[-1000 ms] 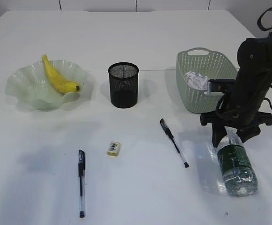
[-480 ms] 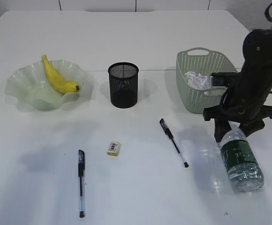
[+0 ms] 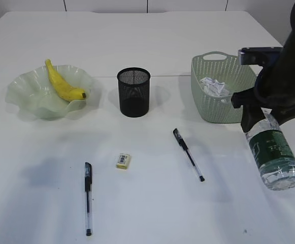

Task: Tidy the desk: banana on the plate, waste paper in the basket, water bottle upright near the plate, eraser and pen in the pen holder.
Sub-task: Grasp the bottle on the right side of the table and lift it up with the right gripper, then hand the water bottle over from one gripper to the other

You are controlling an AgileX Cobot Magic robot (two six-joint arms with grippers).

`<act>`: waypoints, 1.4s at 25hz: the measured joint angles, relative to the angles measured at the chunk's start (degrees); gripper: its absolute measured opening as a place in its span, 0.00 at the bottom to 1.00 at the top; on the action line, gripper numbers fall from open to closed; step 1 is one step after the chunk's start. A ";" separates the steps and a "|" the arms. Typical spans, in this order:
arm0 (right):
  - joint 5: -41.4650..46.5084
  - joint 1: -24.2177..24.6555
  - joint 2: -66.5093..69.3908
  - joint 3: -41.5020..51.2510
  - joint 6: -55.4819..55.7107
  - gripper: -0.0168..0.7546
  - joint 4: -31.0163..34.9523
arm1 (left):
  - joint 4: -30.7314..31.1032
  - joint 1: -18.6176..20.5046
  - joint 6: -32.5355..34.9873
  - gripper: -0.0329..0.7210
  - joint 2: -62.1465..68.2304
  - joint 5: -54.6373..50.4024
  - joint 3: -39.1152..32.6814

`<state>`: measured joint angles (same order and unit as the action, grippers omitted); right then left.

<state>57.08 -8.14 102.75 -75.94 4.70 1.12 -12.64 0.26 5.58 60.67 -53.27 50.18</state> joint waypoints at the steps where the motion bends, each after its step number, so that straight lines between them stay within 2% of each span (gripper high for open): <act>1: 0.43 0.00 -0.76 0.27 -0.07 0.56 0.00 | 0.00 0.00 0.00 0.55 0.00 0.00 0.00; 11: 0.66 0.00 -11.76 7.80 -3.59 0.56 1.42 | 0.00 0.00 0.00 0.55 0.00 0.00 0.00; 15: -0.20 0.00 -17.25 10.79 -8.29 0.56 5.68 | 0.00 0.00 0.00 0.55 0.00 0.00 0.00; 19: -2.18 0.00 -21.56 13.35 -15.89 0.56 12.78 | 0.00 0.00 0.00 0.55 0.00 0.00 0.00; 22: -3.47 0.00 -23.75 15.12 -25.39 0.56 19.95 | 0.00 0.00 0.00 0.55 0.00 0.00 0.00; 31: -4.86 0.00 -24.49 17.72 -58.65 0.56 53.60 | 0.00 0.00 0.00 0.55 0.00 0.00 0.00; 35: -4.79 0.00 -24.49 17.72 -70.15 0.56 64.82 | -0.09 0.00 0.00 0.55 0.00 0.00 0.00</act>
<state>52.29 -8.14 78.26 -58.22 -65.44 65.94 -12.73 0.26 5.58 60.67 -53.27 50.18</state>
